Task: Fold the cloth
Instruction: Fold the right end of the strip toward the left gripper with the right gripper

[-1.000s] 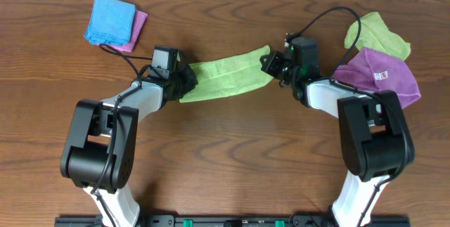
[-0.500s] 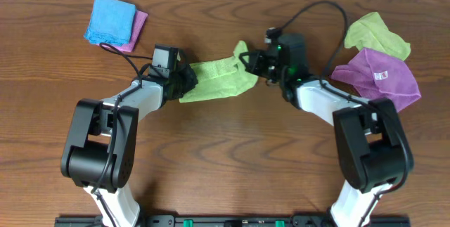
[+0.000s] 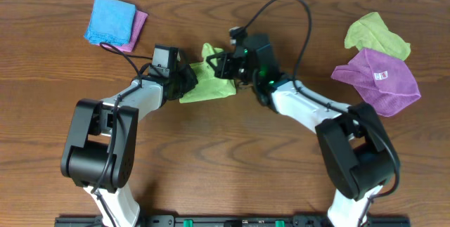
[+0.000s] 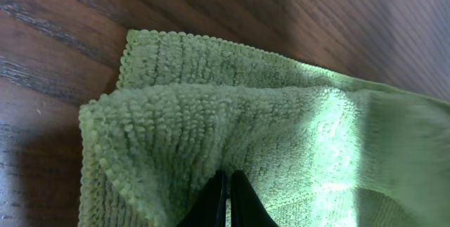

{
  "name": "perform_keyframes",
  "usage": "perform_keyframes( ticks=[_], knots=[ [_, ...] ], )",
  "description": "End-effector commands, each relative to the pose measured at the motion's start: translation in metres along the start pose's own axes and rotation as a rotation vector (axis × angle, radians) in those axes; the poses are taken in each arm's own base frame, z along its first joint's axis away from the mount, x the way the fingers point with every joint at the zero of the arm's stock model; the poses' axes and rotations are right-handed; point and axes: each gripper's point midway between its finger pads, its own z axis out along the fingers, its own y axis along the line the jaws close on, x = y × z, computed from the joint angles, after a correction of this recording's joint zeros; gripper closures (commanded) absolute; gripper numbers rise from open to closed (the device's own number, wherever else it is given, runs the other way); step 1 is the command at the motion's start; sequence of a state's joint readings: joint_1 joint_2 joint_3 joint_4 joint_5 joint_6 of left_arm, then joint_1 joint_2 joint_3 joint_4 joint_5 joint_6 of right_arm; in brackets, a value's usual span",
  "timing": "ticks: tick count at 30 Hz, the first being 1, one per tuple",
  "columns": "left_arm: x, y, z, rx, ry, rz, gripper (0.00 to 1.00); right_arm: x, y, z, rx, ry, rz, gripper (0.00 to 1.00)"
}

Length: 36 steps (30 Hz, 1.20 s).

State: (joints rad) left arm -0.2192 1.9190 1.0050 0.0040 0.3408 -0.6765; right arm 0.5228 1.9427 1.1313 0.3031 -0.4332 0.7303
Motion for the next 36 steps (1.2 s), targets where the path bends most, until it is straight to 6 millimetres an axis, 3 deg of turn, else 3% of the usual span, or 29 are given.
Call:
perform_keyframes(
  ticks=[1,5,10,21,29,36],
  knots=[
    [-0.005,-0.005,0.004,0.004,-0.001,0.023,0.94,-0.003,0.023,0.002,0.002,-0.038,-0.05,0.99],
    [-0.011,-0.014,-0.001,0.027,-0.015,0.046,0.94,0.005,0.03,0.007,0.009,-0.037,-0.063,0.99],
    [-0.019,-0.027,-0.015,0.043,-0.032,0.085,0.94,0.007,0.025,0.011,0.036,-0.046,-0.063,0.99],
    [-0.045,-0.027,-0.068,-0.038,-0.101,0.158,0.94,0.01,0.014,0.017,0.08,-0.061,-0.061,0.99],
    [-0.058,-0.029,-0.109,-0.073,-0.187,0.16,0.94,0.02,0.01,0.036,0.08,-0.062,-0.07,0.98],
    [-0.059,-0.031,-0.128,-0.079,-0.209,0.179,0.94,0.028,0.011,0.057,0.075,-0.041,-0.078,0.99]
  ],
)
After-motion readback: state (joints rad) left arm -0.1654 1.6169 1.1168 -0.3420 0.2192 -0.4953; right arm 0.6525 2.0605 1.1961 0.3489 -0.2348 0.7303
